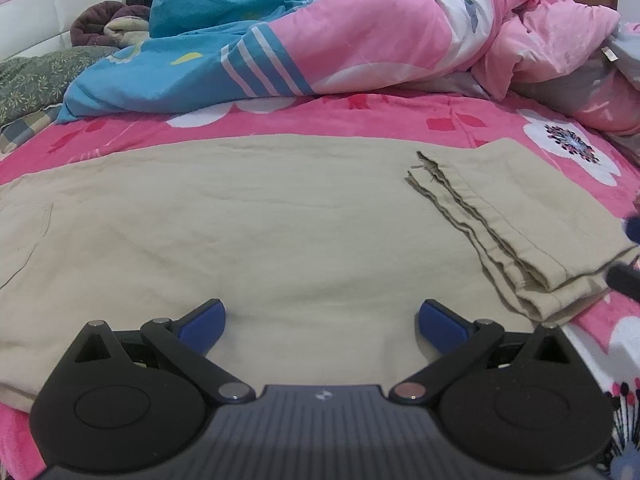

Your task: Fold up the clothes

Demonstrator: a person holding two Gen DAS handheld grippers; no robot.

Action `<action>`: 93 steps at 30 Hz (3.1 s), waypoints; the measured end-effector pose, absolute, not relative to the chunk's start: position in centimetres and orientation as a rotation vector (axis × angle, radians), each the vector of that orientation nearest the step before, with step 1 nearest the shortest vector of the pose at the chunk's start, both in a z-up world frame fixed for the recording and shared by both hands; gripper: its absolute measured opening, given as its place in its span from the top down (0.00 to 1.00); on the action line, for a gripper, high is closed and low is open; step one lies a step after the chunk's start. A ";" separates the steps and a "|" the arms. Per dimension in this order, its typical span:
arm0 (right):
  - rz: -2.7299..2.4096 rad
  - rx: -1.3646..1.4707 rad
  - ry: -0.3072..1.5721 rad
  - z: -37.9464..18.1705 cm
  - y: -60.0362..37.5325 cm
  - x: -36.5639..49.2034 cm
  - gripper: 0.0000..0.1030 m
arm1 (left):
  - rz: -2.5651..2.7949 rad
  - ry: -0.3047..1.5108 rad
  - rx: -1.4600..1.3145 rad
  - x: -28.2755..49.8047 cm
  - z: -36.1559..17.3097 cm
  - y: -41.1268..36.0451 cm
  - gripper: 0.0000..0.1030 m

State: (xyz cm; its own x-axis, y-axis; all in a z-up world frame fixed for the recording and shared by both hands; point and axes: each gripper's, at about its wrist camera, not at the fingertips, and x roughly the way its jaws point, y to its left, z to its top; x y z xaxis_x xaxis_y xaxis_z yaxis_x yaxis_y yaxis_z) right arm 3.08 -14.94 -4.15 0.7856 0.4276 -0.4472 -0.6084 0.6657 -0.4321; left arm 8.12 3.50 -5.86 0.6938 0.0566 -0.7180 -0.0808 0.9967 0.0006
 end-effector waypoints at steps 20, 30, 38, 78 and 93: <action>0.627 -0.759 0.457 -6.2 -11.4 6.8 0.95 | 0.036 0.731 -0.022 7.1 -6.5 3.9 0.00; 0.639 -0.356 0.407 -1.1 -13.6 7.1 0.97 | 0.024 0.707 -0.024 6.9 -6.7 4.1 0.00; 0.641 -0.433 0.493 -4.6 -12.5 6.3 0.97 | 0.012 0.699 -0.024 6.7 -6.7 4.3 0.00; 0.507 -0.811 0.367 -7.9 -11.6 4.6 0.71 | 0.014 0.692 -0.018 6.6 -6.9 4.2 0.00; 0.621 -0.865 0.382 -8.5 -11.7 3.1 0.96 | 0.017 0.690 -0.016 6.6 -6.9 4.0 0.00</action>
State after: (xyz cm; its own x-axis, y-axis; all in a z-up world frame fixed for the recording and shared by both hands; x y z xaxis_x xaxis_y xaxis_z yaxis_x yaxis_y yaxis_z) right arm 3.13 -11.72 -8.48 0.7613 0.3488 -0.5466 -0.6453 0.4907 -0.5855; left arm 6.62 4.01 -6.86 0.7710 0.0103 -0.6368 -0.0207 0.9997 -0.0089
